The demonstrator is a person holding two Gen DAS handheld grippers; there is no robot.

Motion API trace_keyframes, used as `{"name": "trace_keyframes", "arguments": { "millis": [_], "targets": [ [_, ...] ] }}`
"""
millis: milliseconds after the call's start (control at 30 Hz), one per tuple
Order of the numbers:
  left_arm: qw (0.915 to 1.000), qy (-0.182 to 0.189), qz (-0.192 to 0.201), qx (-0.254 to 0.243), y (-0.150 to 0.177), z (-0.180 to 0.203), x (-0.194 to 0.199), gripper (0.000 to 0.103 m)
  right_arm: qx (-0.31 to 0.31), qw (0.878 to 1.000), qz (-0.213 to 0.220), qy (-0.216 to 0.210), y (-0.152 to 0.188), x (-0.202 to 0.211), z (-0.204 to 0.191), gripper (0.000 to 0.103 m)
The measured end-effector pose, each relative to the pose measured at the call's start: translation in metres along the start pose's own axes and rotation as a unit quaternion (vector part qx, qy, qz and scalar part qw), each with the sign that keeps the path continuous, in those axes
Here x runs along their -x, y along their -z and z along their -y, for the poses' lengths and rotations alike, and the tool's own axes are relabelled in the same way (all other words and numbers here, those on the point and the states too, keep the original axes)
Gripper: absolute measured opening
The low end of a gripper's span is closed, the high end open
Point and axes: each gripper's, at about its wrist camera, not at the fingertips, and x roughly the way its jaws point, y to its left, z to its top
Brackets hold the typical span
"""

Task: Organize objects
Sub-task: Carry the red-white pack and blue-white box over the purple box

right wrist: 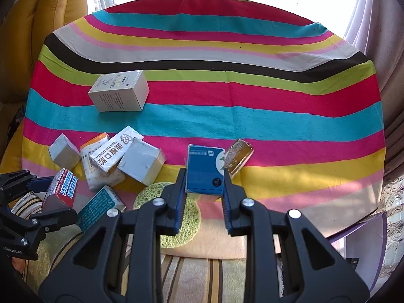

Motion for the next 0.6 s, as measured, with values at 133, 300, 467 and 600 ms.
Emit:
{"name": "trace_keyframes", "arguments": {
  "millis": [133,300,467,600],
  "targets": [
    [0.9999,0.000,0.008,-0.012,-0.001,0.022,0.000,0.069,-0.014,1.000,0.004,0.006,0.010,0.013,0.013,0.029],
    [0.9992,0.018,0.009,-0.034,-0.004,0.058,-0.008,0.068,-0.036,0.999,0.006,0.016,0.026,0.028,0.034,0.029],
    [0.9975,0.032,0.000,-0.063,-0.006,0.095,-0.023,0.069,-0.060,0.997,0.007,0.039,0.042,0.042,0.063,0.029],
    [0.9955,0.039,-0.010,-0.085,-0.007,0.121,-0.033,0.069,-0.078,0.995,0.007,0.060,0.054,0.050,0.084,0.029]
  ]
}}
